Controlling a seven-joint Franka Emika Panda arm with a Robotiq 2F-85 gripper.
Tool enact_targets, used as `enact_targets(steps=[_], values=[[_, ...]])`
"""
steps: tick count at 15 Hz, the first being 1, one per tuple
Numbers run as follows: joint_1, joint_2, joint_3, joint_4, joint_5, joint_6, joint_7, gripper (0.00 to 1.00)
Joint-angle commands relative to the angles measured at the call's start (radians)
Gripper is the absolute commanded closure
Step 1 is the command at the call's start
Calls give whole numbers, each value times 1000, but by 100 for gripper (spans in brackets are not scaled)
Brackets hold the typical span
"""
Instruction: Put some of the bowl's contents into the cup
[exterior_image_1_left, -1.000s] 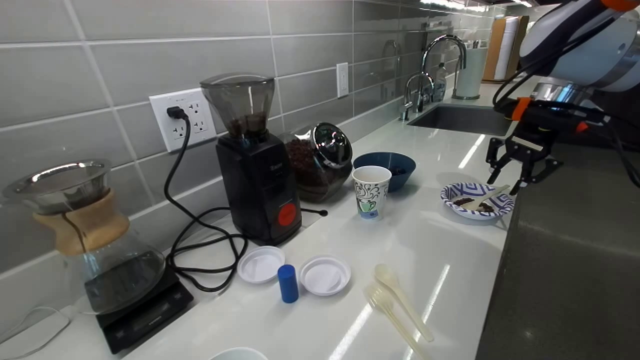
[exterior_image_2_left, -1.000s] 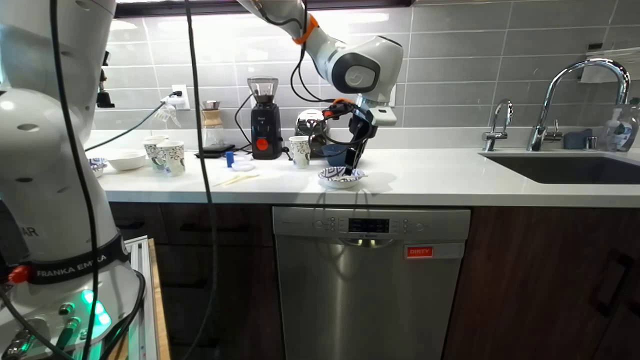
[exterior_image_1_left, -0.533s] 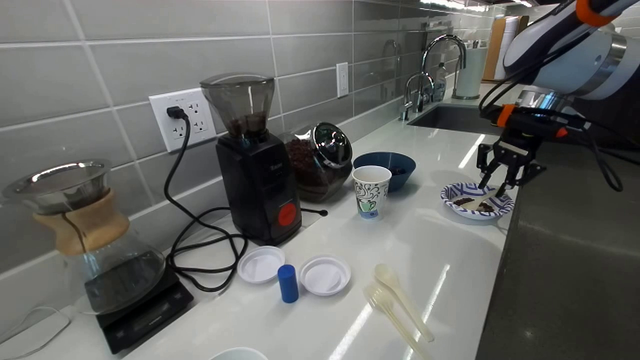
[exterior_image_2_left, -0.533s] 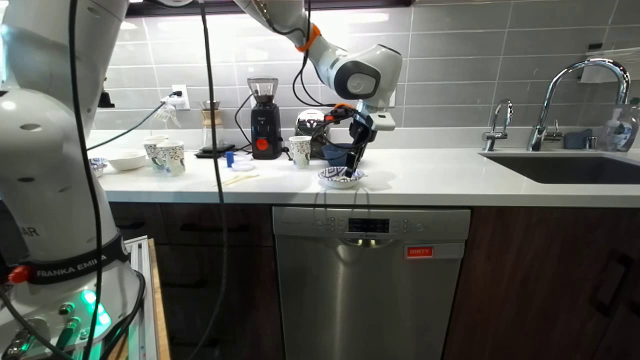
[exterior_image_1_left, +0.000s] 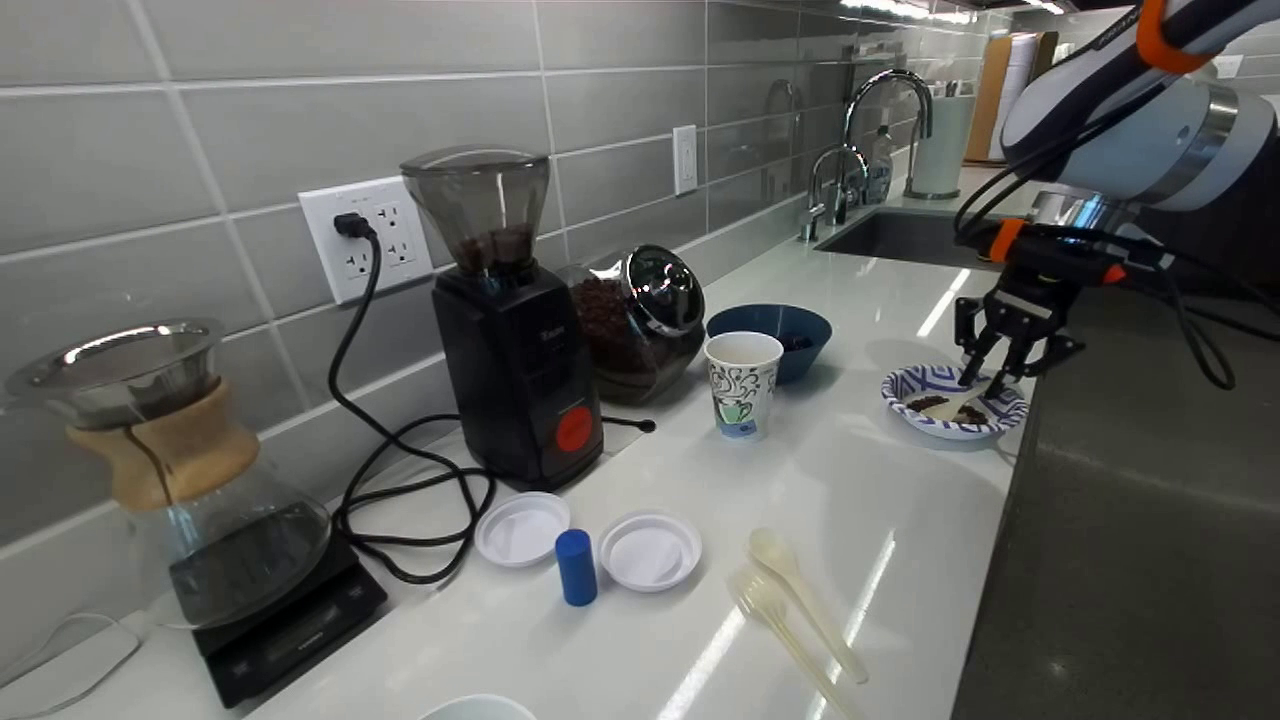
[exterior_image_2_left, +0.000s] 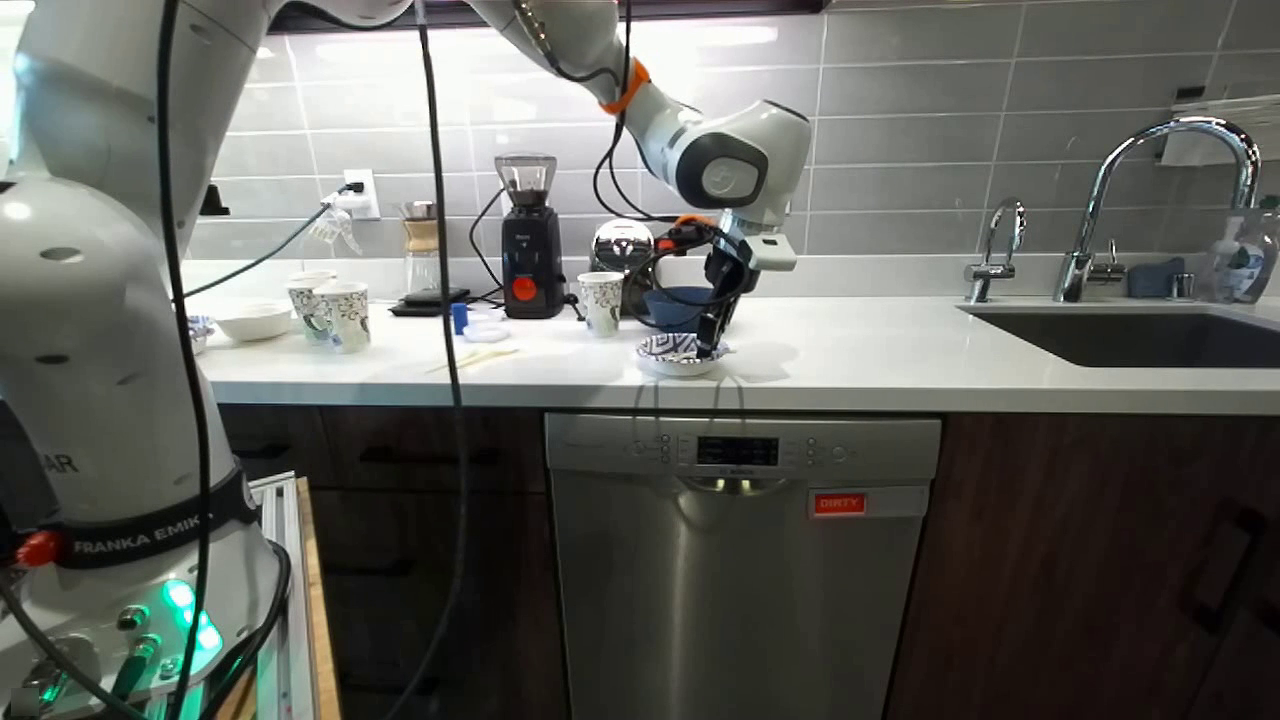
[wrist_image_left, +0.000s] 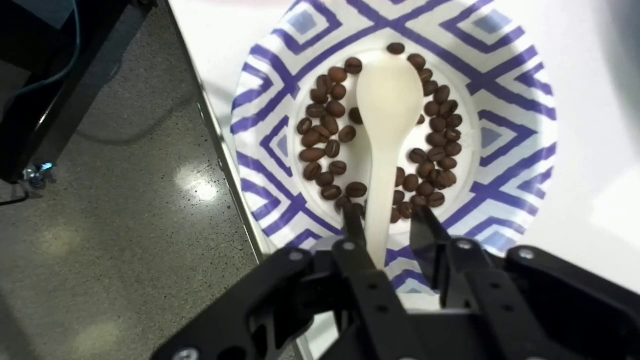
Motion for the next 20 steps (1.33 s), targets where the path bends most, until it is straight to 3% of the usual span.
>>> enact_targets(steps=[1,2,8,17,18,20], values=[[0,24,0,41,2,-32,23,95],[1,21,1,41,1,-38,22,100],[53,-46,-47,5,-144,-17,103,97],[144,-176,-69,-115,-420,149,271,97],[108,-112,-50,-26,-372,100,232,87],[121,-133,-47,-59,-395,117,245,87]])
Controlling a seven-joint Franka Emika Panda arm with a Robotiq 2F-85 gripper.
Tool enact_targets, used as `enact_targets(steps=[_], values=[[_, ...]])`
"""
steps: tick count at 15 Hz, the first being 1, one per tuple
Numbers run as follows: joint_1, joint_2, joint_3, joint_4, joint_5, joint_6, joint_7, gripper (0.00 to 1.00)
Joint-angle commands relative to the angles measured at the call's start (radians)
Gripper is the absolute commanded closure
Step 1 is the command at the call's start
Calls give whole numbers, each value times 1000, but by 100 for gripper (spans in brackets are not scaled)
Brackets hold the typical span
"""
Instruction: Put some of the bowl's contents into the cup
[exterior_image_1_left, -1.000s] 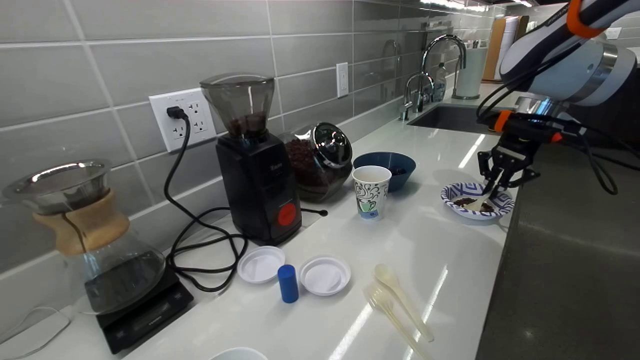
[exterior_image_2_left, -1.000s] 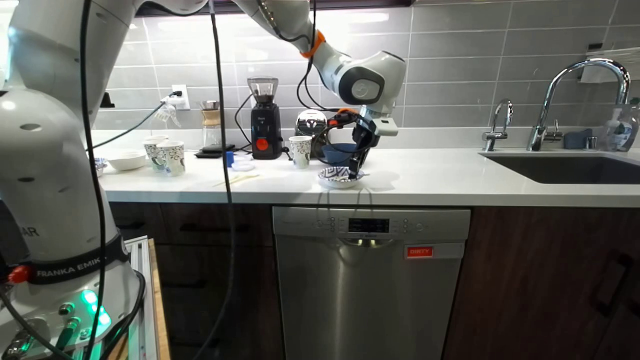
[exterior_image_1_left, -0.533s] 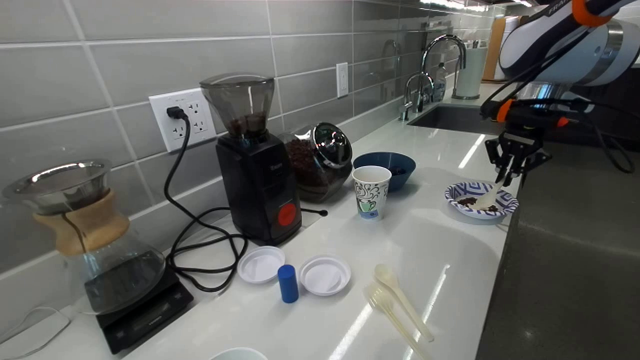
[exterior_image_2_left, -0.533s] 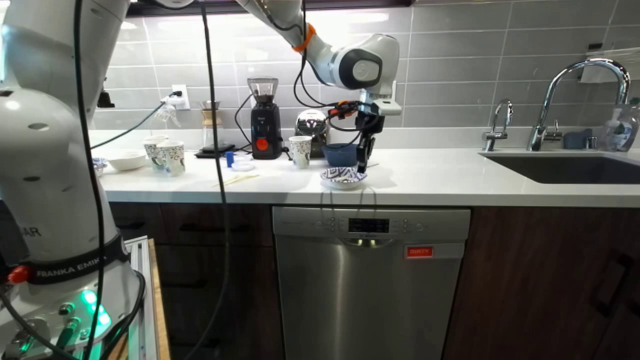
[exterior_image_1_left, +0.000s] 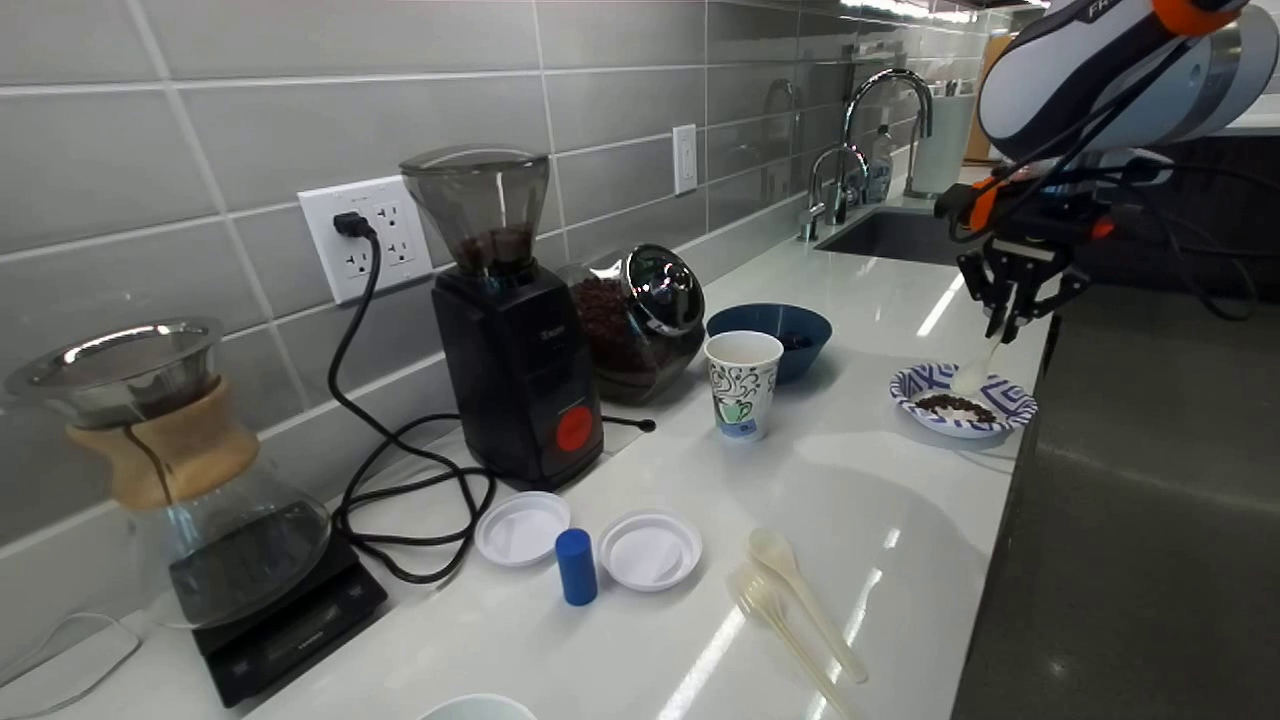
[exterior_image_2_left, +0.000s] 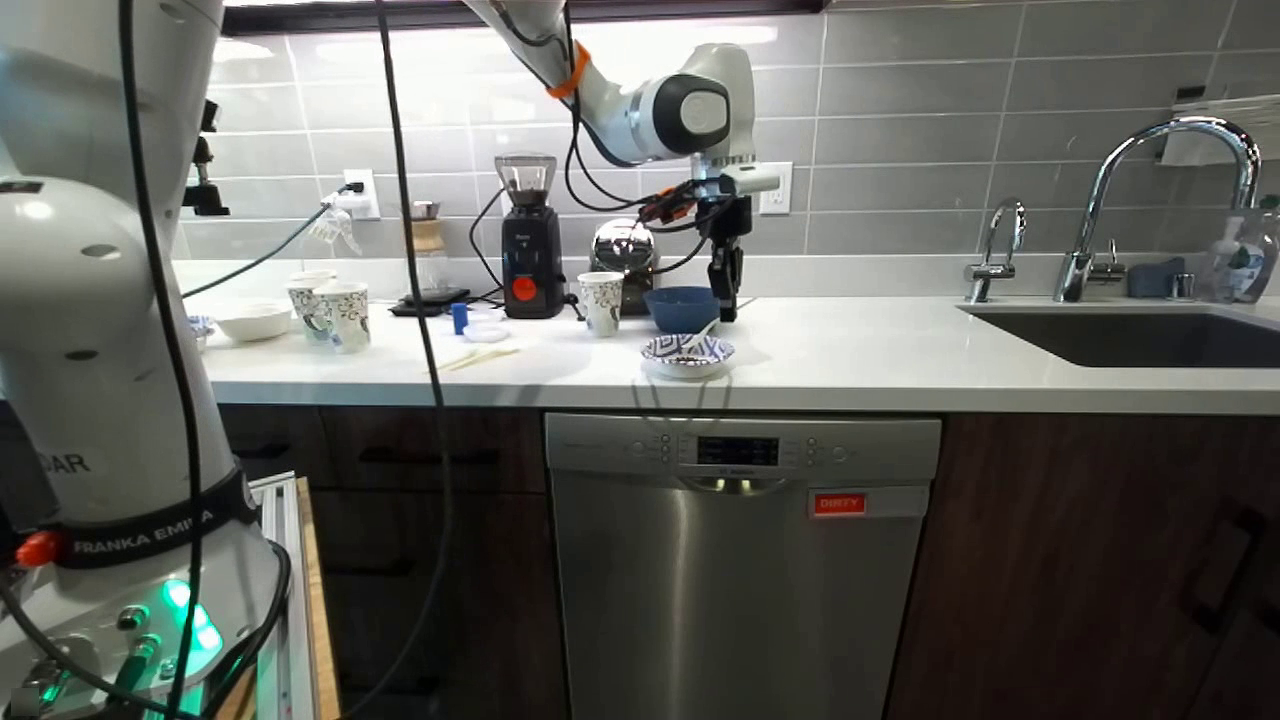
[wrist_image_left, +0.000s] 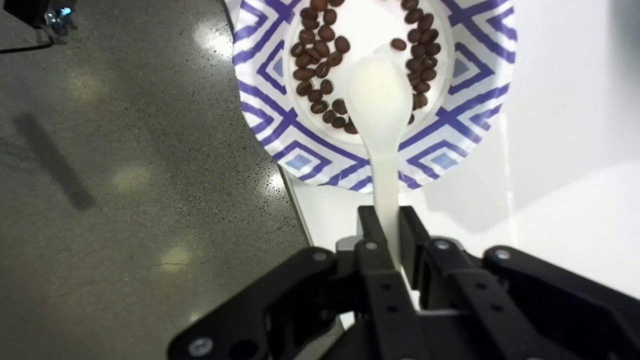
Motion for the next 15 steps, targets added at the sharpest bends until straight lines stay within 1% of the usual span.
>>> enact_targets(steps=[1,3,4,5,9,12,15], values=[[-11,-7,14,-7,-9,-2,4,87],[-12,-15,13,-15,-10,-1,4,87],[-5,-13,3,-20,-19,32,46,97],[-7,-12,5,-21,-6,41,62,97],[7,-14,-15,-44,-26,131,213,97],[38,-12,-49,-62,-113,169,365,97],[63,-12,-70,-72,-213,144,501,97]])
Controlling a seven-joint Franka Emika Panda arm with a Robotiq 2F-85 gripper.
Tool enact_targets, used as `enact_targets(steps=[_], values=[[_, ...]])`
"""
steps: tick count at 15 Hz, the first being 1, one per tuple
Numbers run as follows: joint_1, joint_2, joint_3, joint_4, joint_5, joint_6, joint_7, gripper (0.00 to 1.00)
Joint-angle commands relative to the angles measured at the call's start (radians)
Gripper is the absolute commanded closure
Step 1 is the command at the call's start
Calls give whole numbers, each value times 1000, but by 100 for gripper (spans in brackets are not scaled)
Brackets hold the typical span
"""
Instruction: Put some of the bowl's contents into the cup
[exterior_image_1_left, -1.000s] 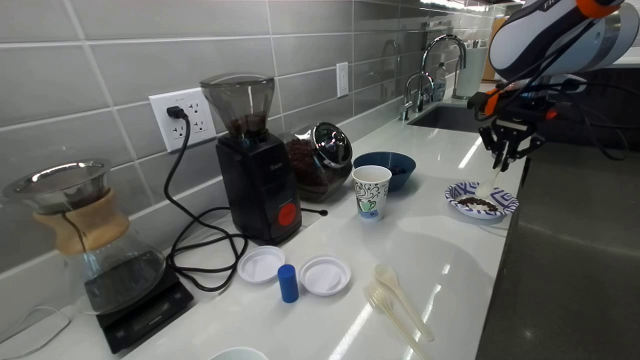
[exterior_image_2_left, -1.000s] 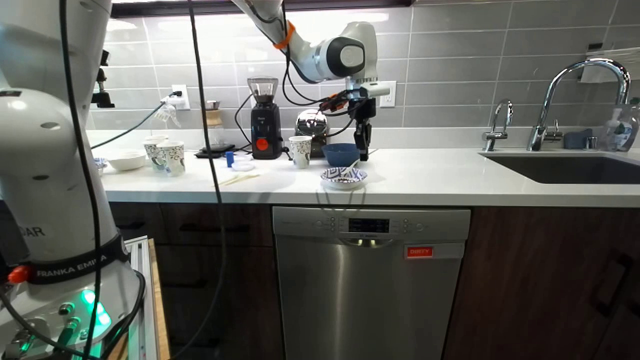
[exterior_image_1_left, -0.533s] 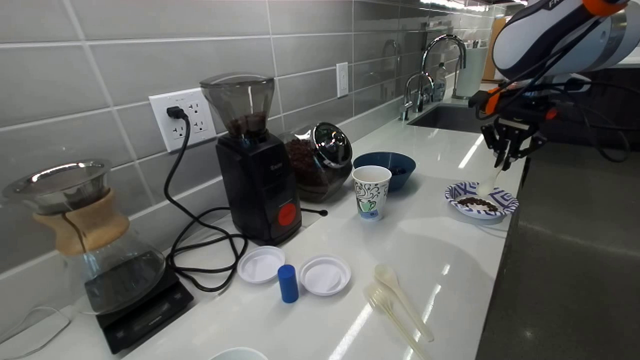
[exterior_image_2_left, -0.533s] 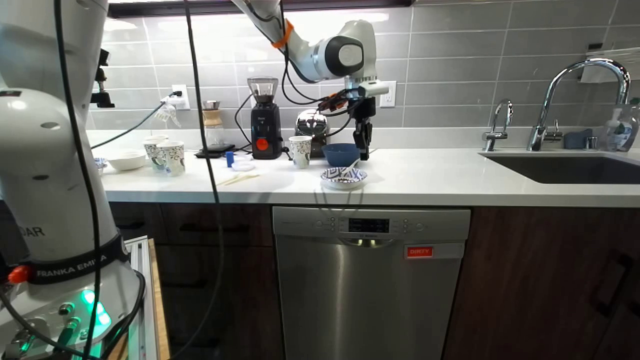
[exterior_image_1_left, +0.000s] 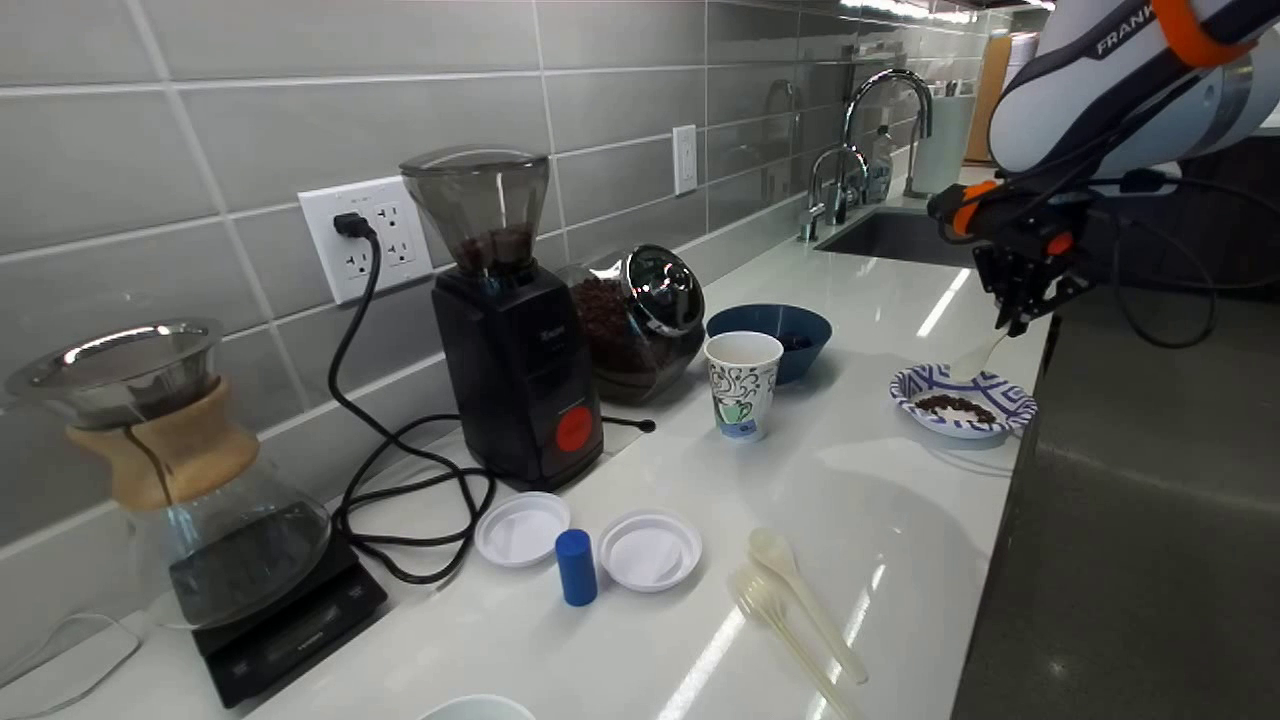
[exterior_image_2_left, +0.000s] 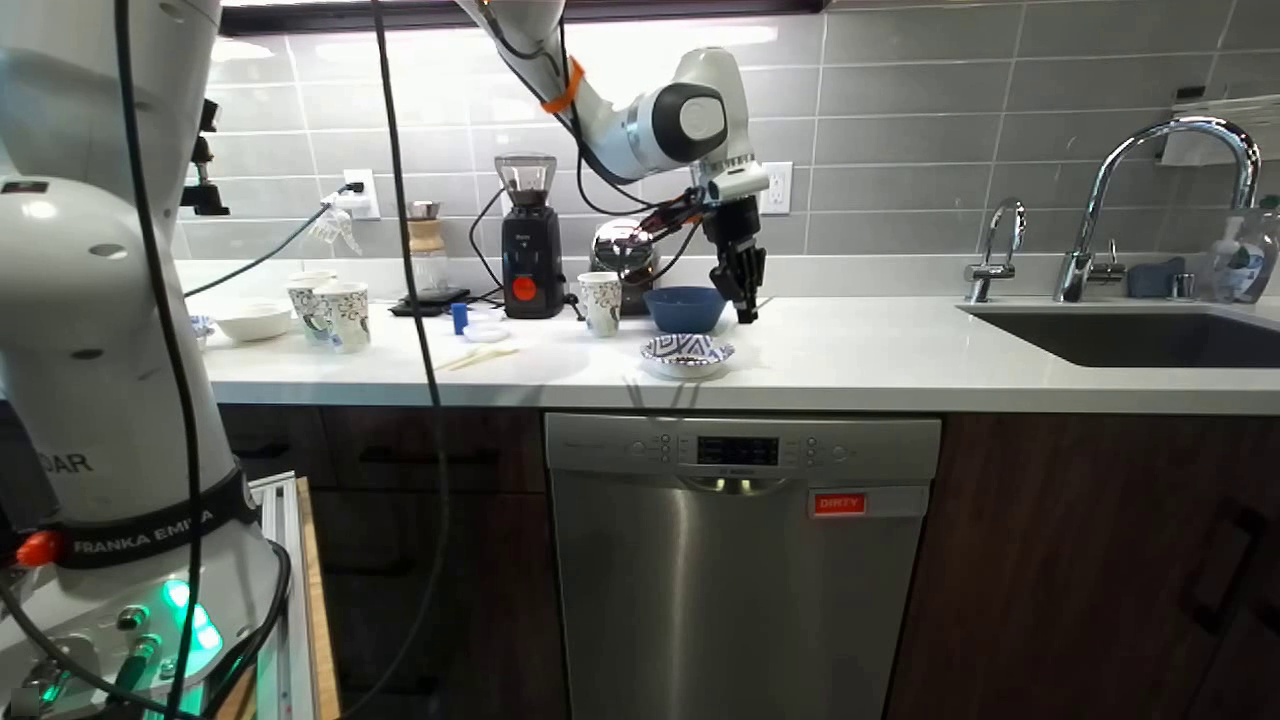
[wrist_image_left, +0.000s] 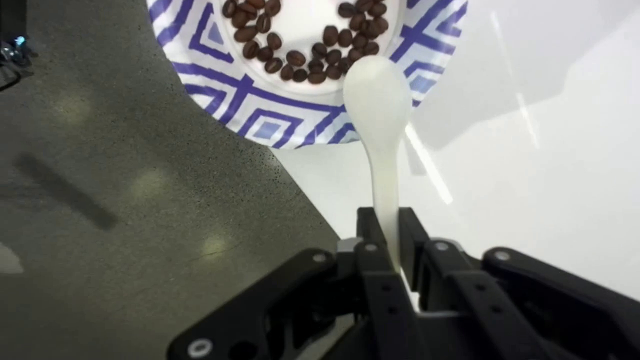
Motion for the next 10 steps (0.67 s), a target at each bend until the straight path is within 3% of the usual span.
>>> enact_targets(steps=[1,10], values=[[46,-8,-36,-34,-129,13,182,97],[75,24,-29,-28,-293,-10,362,97]])
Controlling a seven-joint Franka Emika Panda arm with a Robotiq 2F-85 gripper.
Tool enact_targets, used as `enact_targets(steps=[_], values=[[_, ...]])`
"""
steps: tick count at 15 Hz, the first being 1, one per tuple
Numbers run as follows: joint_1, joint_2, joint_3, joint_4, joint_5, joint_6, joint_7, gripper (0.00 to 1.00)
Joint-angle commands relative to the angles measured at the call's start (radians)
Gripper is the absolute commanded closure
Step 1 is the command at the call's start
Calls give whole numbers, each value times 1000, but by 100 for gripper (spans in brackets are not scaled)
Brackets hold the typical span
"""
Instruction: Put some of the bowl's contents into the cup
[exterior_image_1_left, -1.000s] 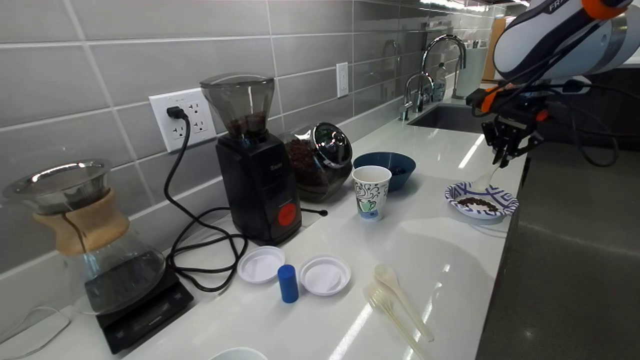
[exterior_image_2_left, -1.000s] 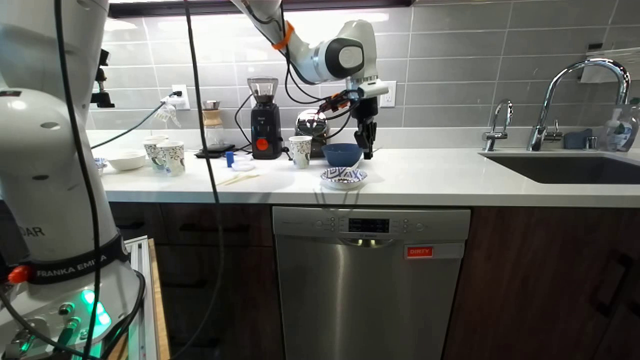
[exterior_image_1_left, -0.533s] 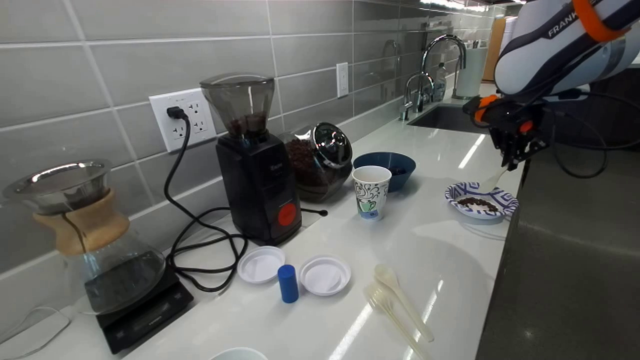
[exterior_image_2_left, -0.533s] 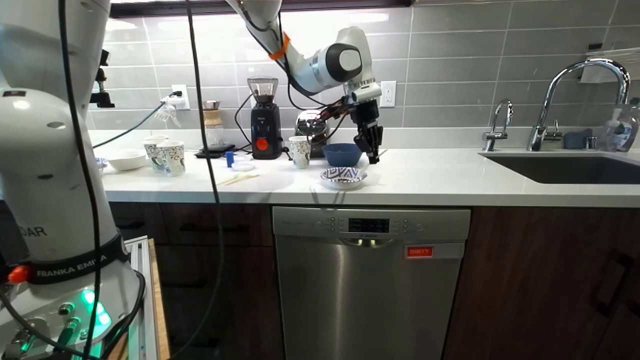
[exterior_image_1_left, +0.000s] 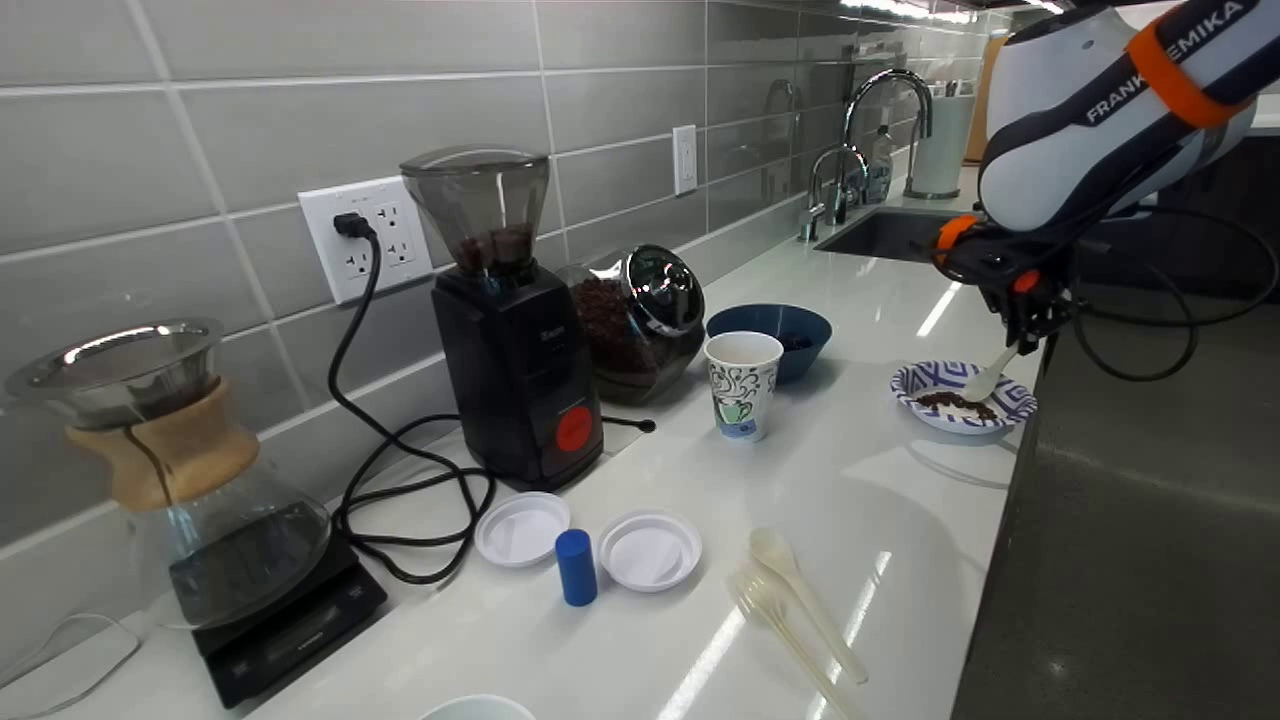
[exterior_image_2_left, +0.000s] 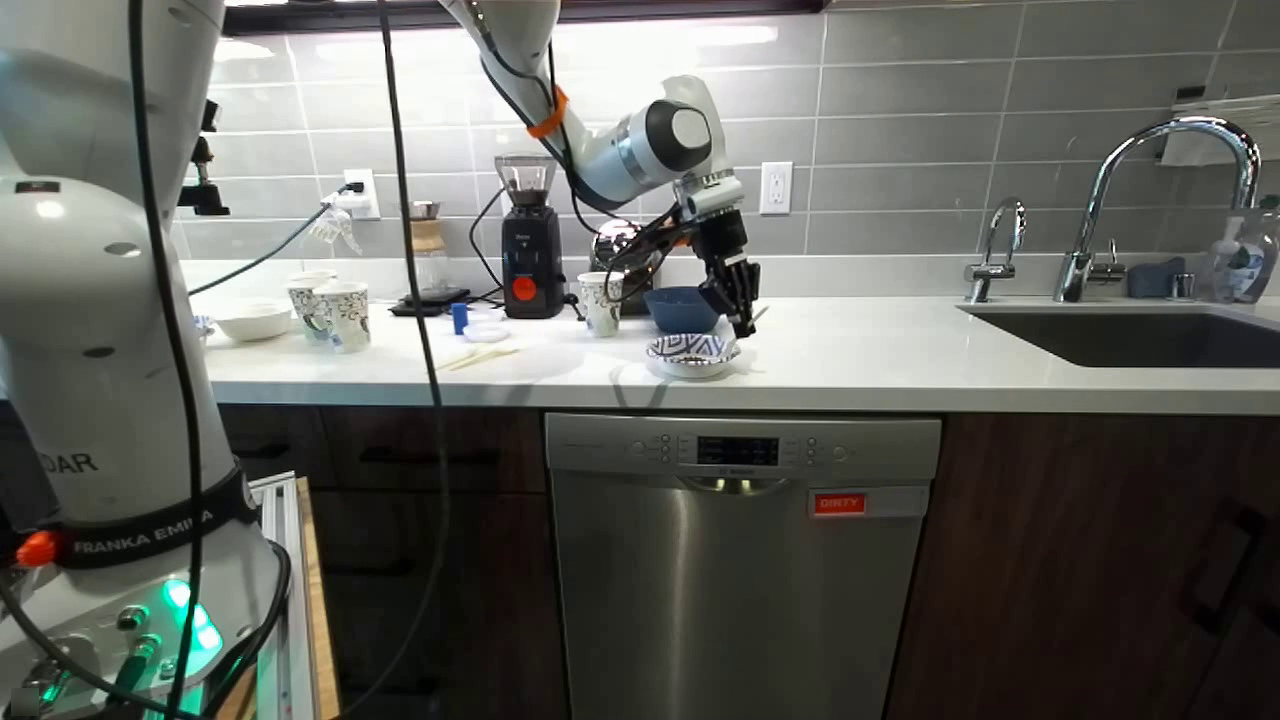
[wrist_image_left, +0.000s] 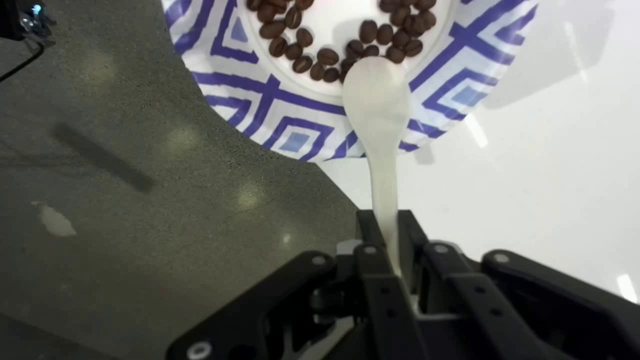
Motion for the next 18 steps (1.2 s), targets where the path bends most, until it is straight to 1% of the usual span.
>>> enact_targets(steps=[1,4,7,12,15,18], values=[[23,15,-7,10,-76,-4,98,97],[22,20,3,17,-86,-2,107,97],[15,25,25,18,-60,-6,75,97],[13,35,41,21,-52,-4,59,97],[4,34,55,21,-32,7,33,97],[-17,35,78,22,17,16,-14,97]])
